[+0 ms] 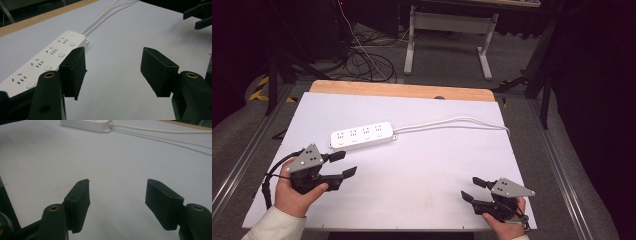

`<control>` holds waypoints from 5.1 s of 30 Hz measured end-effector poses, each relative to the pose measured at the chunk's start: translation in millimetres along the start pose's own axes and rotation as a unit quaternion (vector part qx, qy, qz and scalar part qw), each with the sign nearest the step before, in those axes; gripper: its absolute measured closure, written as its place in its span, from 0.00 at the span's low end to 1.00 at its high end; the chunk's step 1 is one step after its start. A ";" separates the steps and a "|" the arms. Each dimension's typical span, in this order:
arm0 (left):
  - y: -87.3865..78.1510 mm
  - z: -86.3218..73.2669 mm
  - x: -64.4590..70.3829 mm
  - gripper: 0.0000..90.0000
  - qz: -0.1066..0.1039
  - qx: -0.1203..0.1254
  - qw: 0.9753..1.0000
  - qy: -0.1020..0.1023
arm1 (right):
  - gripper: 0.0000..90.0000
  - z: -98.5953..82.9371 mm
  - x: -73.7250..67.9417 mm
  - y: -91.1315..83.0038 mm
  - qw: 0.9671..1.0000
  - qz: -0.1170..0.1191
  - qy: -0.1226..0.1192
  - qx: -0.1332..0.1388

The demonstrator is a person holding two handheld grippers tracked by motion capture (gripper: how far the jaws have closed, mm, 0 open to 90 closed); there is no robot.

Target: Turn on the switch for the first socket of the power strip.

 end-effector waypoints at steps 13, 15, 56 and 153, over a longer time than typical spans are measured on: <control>13.6 19.5 -11.6 0.43 0.009 -0.019 1.000 0.013 | 0.41 -0.5 0.4 0.4 1.000 0.000 -0.001 -0.001; 13.8 20.5 -12.0 0.43 0.009 -0.019 1.000 0.012 | 0.41 -0.6 0.4 0.4 1.000 0.000 -0.001 -0.001; 100.3 37.3 -54.0 1.00 0.015 -0.026 0.999 -0.029 | 0.41 -1.0 -0.7 1.2 1.000 0.006 -0.003 -0.001; 168.1 -1.3 -87.0 1.00 0.087 -0.116 0.988 -0.048 | 0.41 -2.9 -3.8 2.3 1.000 0.014 -0.008 -0.006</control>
Point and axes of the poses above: each handheld gripper's, and its own axes: y roughly forward along the jaws, z roughly out of its top, x roughly to its right, the point moved 10 cm from there along y, roughly forward along the jaws, and after that the axes turned 2 degrees about y, right-handed, at the moved point
